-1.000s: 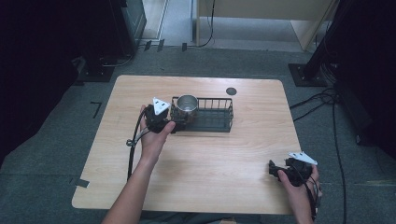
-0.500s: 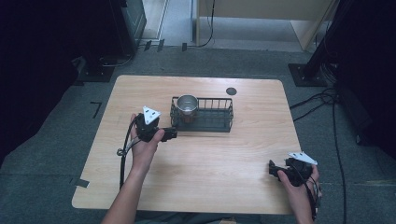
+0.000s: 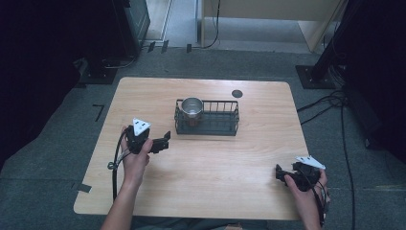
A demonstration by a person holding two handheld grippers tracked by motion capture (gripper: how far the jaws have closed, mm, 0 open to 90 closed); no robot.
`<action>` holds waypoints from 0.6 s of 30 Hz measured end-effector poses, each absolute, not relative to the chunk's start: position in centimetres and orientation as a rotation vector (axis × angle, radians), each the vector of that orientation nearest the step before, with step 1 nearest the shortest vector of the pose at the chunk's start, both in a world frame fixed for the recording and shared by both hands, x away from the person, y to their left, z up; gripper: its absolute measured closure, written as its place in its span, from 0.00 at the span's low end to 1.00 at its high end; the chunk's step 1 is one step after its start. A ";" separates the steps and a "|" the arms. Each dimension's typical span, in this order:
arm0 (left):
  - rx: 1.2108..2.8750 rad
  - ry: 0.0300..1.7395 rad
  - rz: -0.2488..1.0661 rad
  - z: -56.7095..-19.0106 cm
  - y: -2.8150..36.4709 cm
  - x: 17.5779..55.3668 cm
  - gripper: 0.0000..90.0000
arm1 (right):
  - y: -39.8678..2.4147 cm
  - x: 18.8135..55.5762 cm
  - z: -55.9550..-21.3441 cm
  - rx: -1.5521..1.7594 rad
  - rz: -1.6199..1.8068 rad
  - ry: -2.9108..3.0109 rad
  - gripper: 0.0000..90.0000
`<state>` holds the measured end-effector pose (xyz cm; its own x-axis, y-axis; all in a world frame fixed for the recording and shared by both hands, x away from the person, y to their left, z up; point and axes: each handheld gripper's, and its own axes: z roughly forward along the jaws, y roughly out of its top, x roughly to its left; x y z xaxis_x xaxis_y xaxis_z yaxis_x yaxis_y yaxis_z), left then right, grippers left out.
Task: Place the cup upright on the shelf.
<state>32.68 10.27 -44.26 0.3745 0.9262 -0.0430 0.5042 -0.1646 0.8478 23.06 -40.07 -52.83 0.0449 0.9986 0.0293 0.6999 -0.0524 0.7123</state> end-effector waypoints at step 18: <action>1.815 1.308 0.649 -46.2 14.0 31.6 0.02 | -40.1 23.0 -52.8 1.808 0.745 1.707 0.00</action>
